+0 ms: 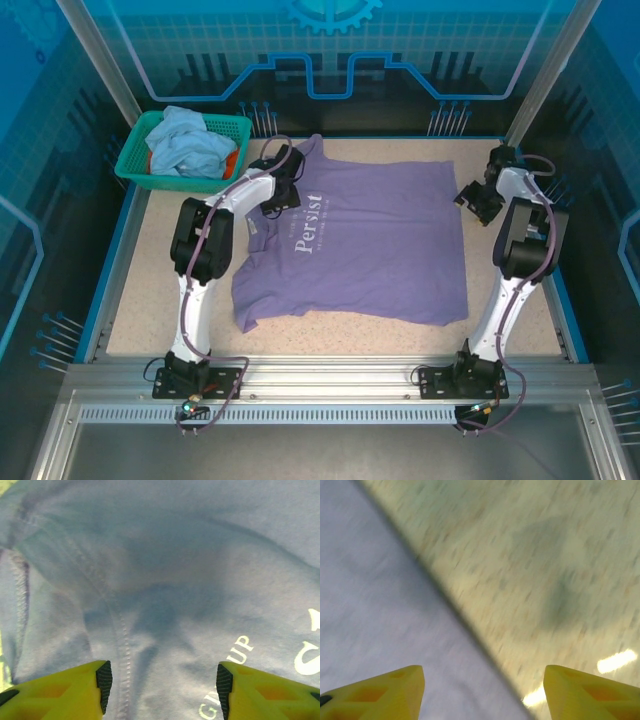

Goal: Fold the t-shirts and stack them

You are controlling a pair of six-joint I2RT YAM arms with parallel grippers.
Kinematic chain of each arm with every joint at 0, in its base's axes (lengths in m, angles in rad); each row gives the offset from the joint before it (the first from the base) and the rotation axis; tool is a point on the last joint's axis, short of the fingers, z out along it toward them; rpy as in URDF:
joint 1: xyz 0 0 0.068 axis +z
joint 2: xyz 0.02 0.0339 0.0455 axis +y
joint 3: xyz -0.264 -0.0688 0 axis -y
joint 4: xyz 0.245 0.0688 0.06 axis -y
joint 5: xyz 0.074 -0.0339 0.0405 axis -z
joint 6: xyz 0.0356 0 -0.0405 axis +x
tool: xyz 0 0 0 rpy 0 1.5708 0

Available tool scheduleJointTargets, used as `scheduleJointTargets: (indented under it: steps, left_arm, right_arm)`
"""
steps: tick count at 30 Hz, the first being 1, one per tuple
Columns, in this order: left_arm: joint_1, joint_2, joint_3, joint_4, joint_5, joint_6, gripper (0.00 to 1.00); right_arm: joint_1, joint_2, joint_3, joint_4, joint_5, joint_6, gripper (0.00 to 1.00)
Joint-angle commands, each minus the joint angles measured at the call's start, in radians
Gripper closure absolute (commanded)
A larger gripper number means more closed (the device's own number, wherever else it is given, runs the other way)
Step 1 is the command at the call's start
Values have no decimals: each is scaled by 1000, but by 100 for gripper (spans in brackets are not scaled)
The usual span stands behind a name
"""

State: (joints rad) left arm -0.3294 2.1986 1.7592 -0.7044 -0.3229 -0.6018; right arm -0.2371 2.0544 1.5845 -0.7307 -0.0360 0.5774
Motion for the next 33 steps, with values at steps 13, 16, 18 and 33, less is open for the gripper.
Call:
scheduleJointTargets:
  steps: [13,16,18,33]
  left_arm:
    - [70,-424,-494,137,146,-114,47]
    - [70,-493,-626,196,180,-115,46]
    - [70,-510,-688,224,206,-103,46]
    - [109,-571,-833,332,231,-98,73]
  right_arm:
    - [363,-334,-456,71,-61,31,61]
    - [352,-347,-519,92,-58,39,58]
    - [339,-338,-540,106,-64,37,57]
    - [204,-284,-588,144,-110,61,59]
